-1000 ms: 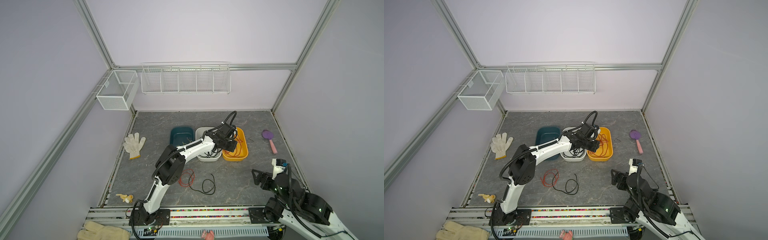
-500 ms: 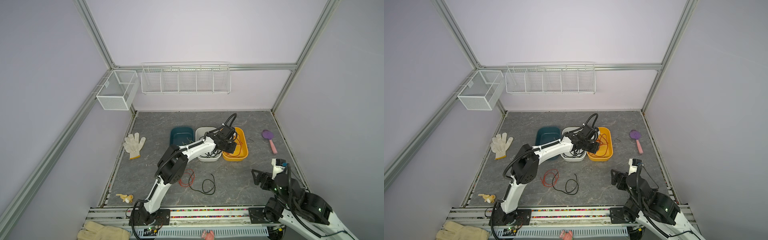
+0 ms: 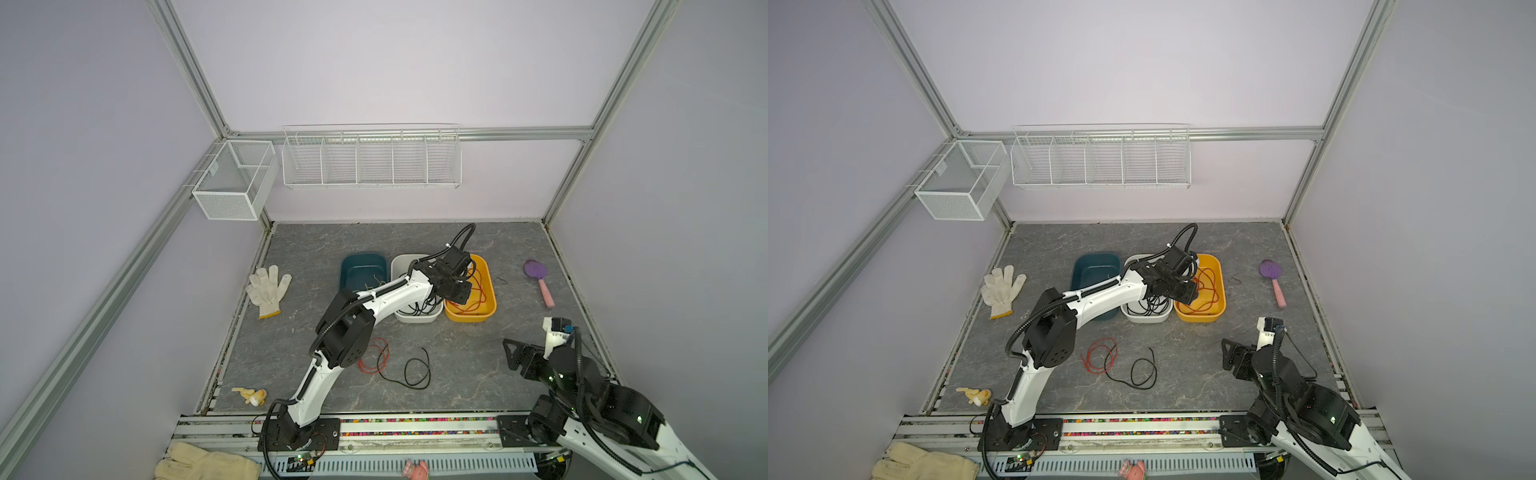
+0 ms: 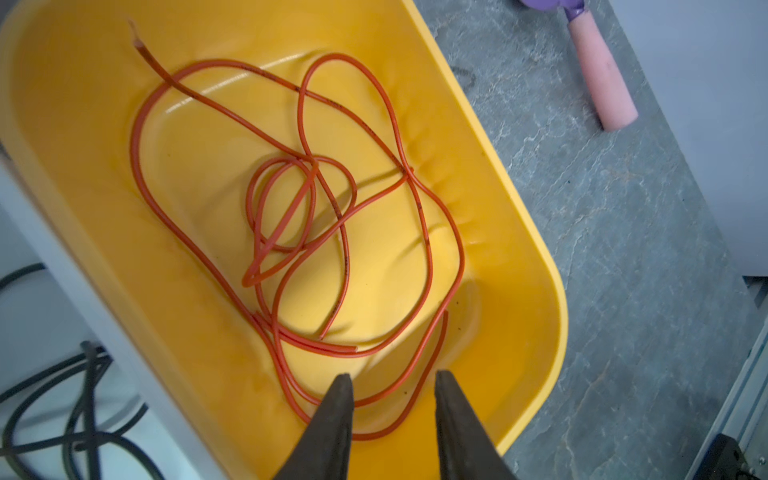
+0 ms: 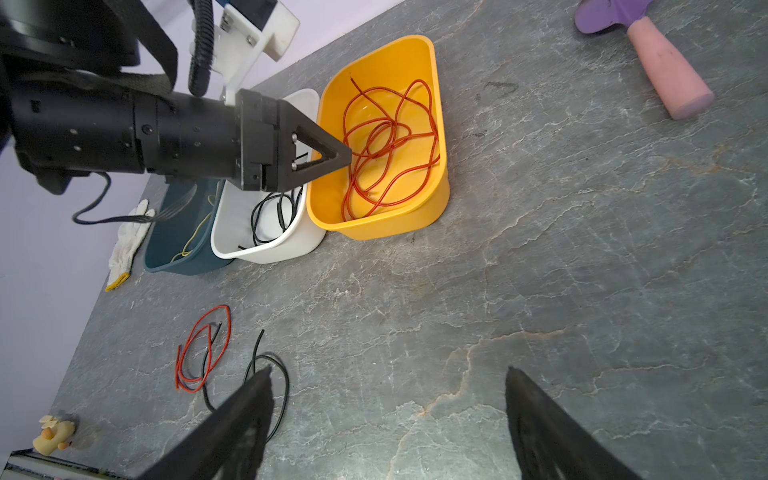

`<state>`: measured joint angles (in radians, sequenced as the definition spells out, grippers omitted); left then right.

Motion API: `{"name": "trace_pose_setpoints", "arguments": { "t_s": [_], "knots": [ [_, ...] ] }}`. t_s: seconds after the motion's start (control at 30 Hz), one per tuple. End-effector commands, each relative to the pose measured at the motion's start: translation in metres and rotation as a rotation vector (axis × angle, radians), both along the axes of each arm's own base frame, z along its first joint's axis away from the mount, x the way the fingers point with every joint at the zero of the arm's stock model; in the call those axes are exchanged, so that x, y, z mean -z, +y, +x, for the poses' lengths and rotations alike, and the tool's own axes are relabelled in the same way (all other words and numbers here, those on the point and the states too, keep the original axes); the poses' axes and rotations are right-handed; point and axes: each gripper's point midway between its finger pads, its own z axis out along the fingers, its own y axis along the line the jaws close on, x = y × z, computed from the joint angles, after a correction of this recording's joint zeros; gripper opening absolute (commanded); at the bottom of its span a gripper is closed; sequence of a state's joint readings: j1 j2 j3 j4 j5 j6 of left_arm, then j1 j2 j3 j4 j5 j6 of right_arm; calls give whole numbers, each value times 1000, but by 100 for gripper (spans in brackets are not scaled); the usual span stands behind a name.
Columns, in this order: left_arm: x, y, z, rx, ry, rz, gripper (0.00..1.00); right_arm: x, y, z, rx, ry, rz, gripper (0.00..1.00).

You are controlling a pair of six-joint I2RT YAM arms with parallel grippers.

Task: Untangle the cables
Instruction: 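Lower the red wire into the yellow tub and open the left gripper, then withdraw the left gripper toward the pile while the right approaches the black wire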

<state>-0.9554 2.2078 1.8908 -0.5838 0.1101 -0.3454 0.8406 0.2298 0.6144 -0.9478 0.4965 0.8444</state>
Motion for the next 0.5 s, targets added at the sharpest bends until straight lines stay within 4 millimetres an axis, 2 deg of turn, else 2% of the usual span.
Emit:
{"name": "trace_pose_setpoints", "arguments": {
  "t_s": [0.0,0.17,0.33,0.47],
  "knots": [
    [-35,10,7,-8,-62,14,39,-2,3,0,-13,7,-1,88],
    [-64,36,18,-38,-115,87,50,0,8,0,-35,18,-9,88],
    [-88,83,32,-76,-198,223,61,1,21,0,-99,49,-37,88],
    [-109,118,29,-80,-244,283,67,-1,37,-1,-184,72,-53,88]
  ]
}}
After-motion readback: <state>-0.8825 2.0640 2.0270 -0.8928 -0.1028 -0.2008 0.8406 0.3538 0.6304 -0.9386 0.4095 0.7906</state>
